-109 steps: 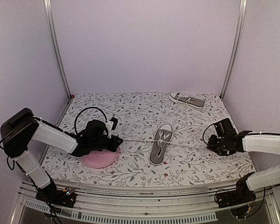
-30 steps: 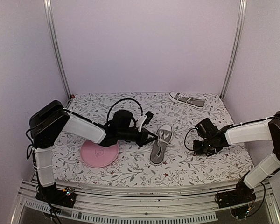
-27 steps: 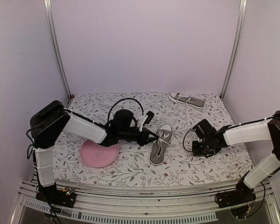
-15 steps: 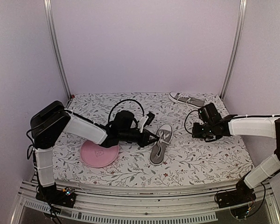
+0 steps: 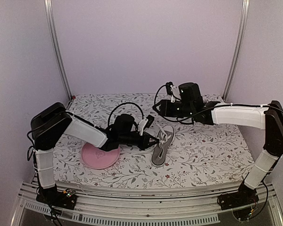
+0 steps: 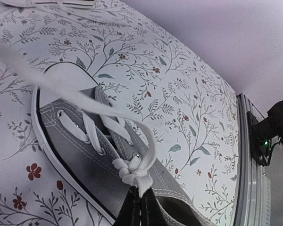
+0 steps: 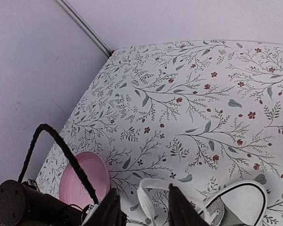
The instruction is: Tie the shoes
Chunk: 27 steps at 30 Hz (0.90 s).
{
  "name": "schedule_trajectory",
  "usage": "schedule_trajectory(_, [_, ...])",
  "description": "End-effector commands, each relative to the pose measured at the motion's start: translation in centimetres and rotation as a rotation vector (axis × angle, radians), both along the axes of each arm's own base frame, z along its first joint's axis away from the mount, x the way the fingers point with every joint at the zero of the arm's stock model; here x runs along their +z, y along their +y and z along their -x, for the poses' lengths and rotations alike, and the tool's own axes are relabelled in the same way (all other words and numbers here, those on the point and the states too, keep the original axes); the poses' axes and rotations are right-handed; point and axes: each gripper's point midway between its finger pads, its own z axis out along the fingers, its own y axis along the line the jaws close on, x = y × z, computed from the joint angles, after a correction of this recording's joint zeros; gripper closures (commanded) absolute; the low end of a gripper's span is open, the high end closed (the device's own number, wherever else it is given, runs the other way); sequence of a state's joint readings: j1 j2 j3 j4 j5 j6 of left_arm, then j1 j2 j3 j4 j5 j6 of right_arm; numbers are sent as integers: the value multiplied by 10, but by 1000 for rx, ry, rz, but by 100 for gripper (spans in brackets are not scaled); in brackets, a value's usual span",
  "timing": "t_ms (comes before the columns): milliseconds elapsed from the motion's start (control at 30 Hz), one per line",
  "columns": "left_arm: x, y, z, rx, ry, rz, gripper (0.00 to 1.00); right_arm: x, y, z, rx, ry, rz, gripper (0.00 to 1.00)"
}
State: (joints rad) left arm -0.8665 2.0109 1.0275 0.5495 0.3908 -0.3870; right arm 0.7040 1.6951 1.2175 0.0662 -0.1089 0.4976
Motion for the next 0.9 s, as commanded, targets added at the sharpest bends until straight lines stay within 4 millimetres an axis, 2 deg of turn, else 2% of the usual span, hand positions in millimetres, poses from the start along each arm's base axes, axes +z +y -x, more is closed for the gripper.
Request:
schedule_trajectory(0, [16,-4,4,-7,-22,41,100,-4,-12,1,-50,12,-33,38])
schedule_trajectory(133, [17,-6,4,-6,14,36,100,-8,-49,1,-102,-1,-32,30])
schedule_trajectory(233, [21,-11,4,-7,66,29,100,-9,-60,17,-45,-73,-33,28])
schedule_trajectory(267, [24,-13,2,-5,83,30,100,-10,-57,26,13,-113,-29,28])
schedule_trajectory(300, [25,-15,1,-7,105,25,100,-21,-57,37,62,-127,-16,28])
schedule_trajectory(367, [28,-20,-2,-13,150,17,100,-28,-53,57,164,-189,-15,28])
schedule_trajectory(467, [29,-27,-4,-34,197,19,100,-43,-49,76,238,-228,5,28])
schedule_trajectory(667, [20,-33,-9,-53,252,1,100,-75,-30,91,246,-240,97,27])
schedule_trajectory(867, [21,-34,-12,-47,280,-4,100,-91,-16,87,227,-261,157,29])
